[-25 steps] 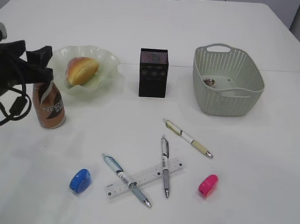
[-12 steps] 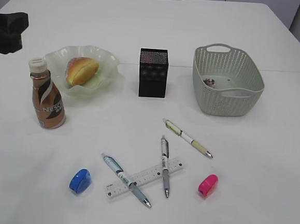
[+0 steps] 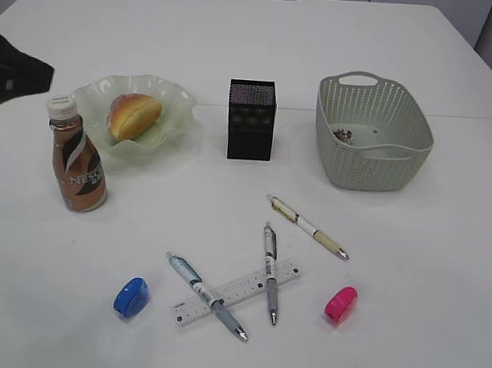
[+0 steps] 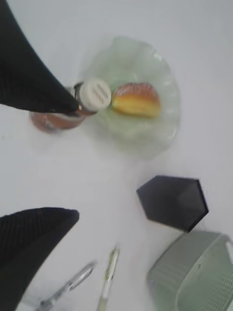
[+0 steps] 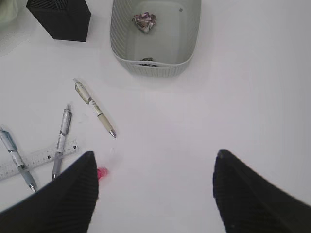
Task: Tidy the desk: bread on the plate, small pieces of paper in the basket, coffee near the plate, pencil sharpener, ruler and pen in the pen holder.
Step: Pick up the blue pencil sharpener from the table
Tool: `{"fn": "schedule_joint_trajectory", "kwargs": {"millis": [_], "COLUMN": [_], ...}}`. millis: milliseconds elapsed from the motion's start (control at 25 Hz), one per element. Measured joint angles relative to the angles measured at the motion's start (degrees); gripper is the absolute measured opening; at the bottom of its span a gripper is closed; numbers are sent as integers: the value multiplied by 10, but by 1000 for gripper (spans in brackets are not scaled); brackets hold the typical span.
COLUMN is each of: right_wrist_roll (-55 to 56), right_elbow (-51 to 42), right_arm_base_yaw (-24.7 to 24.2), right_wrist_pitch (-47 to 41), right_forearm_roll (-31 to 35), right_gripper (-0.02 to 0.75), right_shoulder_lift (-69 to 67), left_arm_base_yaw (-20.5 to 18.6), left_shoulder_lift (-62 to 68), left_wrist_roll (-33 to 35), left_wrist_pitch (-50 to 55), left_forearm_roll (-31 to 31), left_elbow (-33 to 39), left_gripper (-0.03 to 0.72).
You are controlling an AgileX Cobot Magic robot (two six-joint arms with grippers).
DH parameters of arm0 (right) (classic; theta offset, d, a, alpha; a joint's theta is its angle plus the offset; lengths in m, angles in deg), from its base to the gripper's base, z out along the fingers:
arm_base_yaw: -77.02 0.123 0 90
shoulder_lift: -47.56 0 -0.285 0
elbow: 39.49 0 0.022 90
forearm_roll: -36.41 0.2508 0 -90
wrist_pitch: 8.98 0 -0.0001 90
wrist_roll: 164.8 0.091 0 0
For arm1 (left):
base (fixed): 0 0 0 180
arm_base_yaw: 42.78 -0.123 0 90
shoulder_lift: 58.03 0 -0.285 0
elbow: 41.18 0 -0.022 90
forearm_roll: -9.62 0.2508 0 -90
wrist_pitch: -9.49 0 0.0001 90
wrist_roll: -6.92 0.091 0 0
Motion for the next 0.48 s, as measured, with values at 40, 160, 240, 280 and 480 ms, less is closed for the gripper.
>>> {"fn": "schedule_joint_trajectory", "kwargs": {"millis": [40,160,240,280,480], "right_wrist_roll": [0,1,4,5,12], "right_elbow": [0,0,0,0,0], "right_arm_base_yaw": [0,0,0,0,0], "right_wrist_pitch": [0,0,0,0,0], "right_forearm_roll": [0,6,8,9,21], "right_gripper": [572,572,572,572,572], "right_shoulder_lift": [0,0,0,0,0], "left_arm_base_yaw": [19,71,93,101,107], "left_shoulder_lift": [0,10,31,45,135], "left_wrist_roll": [0,0,-10,-19,-63], "left_wrist_pitch": [25,88,129,152,286], "left_forearm_roll": [0,0,-1,-2,-3], "left_elbow": [-10,-39,-57,-64,-97], "left_gripper": [445,445,445,445,445]}}
